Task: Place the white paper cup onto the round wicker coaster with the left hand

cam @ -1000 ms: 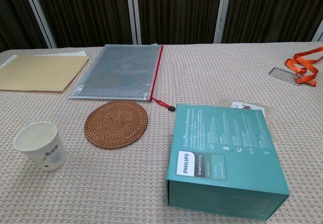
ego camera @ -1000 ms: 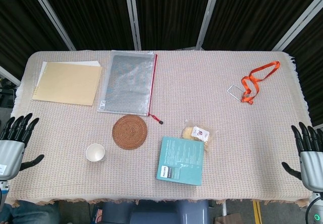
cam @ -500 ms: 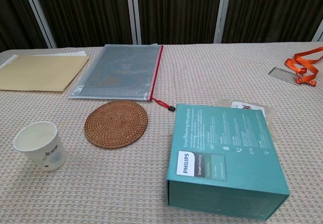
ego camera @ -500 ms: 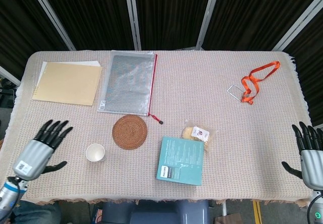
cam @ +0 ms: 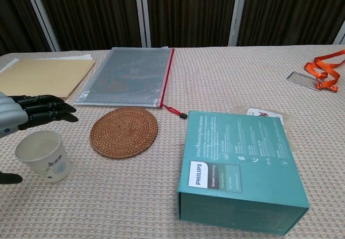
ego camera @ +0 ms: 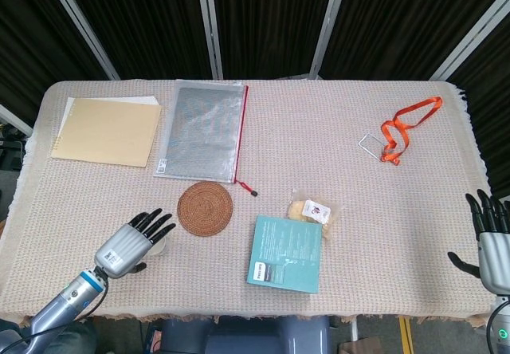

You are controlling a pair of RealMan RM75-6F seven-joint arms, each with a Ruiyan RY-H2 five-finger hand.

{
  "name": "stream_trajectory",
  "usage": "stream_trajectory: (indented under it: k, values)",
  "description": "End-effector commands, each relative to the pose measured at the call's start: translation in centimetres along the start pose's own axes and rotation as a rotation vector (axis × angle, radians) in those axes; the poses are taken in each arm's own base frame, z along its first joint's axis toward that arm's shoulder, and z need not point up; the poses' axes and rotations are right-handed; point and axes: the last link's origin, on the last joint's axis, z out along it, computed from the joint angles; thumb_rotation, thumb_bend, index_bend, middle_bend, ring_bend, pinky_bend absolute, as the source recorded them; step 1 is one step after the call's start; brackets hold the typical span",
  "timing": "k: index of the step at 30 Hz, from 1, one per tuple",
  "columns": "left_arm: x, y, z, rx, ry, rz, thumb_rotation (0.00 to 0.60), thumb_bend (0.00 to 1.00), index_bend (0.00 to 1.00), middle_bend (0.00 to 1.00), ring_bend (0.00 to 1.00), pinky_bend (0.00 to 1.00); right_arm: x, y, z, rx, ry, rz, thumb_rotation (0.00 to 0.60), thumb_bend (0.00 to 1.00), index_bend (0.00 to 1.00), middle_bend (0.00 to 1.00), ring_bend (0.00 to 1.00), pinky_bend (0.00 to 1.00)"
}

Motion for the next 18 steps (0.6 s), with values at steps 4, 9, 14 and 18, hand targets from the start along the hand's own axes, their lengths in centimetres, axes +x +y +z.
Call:
stream_trajectory:
  k: [4,9,14,18]
  values:
    - [-1.2,0.3,1.8,0.032,-0.039,-0.034,0.600,0.05,0.15,0.11,0.07,0.29,0.1,0.1,0.0,0.002,-0.005,0.015,0.600,0.00,0.00,0.00,0.00,0.00]
    - [-1.5,0.7,2.4,0.060,-0.043,-0.038,0.600,0.33,0.21,0.20,0.19,0.45,0.3,0.3,0.1,-0.003,0.000,0.019,0.600,0.00,0.00,0.00,0.00,0.00]
    - [-1.3,0.7,2.5,0.083,-0.050,-0.023,0.600,0.42,0.24,0.30,0.30,0.49,0.3,0.4,0.2,-0.005,-0.003,0.021,0.600,0.00,0.00,0.00,0.00,0.00]
    - [-1.0,1.0,2.6,0.095,-0.046,-0.029,0.600,0.45,0.28,0.38,0.33,0.51,0.2,0.3,0.4,-0.001,-0.001,0.017,0.600,0.00,0.00,0.00,0.00,0.00]
